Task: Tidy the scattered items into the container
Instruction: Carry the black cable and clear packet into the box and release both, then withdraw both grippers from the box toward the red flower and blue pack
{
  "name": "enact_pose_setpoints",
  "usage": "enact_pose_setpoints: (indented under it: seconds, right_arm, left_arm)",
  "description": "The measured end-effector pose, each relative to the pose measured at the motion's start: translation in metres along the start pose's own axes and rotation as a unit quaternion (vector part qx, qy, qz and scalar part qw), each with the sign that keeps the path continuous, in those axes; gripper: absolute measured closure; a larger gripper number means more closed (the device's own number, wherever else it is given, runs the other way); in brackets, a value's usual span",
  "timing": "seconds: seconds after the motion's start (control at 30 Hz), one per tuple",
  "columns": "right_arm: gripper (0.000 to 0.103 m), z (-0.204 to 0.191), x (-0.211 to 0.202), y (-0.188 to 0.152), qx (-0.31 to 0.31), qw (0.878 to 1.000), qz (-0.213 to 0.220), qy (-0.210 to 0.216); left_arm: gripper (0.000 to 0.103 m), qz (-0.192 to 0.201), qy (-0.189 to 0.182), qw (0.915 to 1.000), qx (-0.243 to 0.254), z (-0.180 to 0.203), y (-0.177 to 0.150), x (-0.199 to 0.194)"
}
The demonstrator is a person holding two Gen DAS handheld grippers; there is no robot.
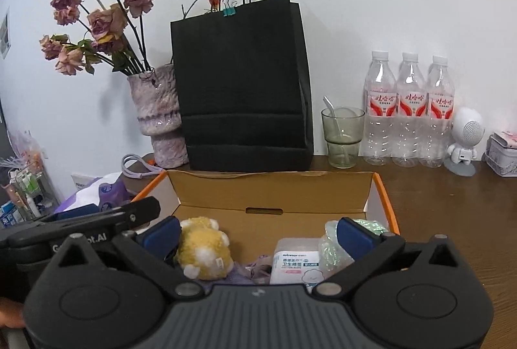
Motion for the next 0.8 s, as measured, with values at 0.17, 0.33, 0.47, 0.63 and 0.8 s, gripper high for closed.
enact_pose_setpoints:
  seconds: [0.17, 0.33, 0.47, 0.63, 0.8]
  right_arm:
    - [0.0, 0.001, -0.001, 0.0, 0.003, 1.0, -0.003, -0.002]
    - [0.0, 0.001, -0.005, 0.002, 0.002, 1.0, 0.0, -0.003]
    - [0.0, -0.002, -0.01, 0.006, 0.001, 1.0, 0.006, 0.001]
    - [0.0, -0.009, -0.019, 0.01, -0.007, 1.0, 0.01, 0.009]
    - [0.0, -0.018, -0.037, 0.012, -0.019, 1.0, 0.02, 0.01]
  left_arm:
    - [0.0, 0.0, -0.003, 1.0, 0.008, 0.005, -0.001, -0.002]
    - [0.0, -0.003, 0.0, 1.0, 0.005, 0.004, 0.0, -0.005]
    - [0.0, 0.005, 0.008, 0.9999, 0.011, 0.005, 0.002, -0.012]
    - [0.0, 0.016, 0.031, 0.9994, 0.007, 0.003, 0.005, -0.028]
    - [0.0, 0.015, 0.017, 0.9997, -0.002, 0.0, 0.005, -0.051]
Point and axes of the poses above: each gripper's, at about its wrist camera, not at the fingertips, and x roughly the way its jaws point, z to its right, y to its top, the point moved 9 cm from there along x, roughly the way its jaws point, and after that the axes turned 14 degrees about -x, right-handed, at the moved point
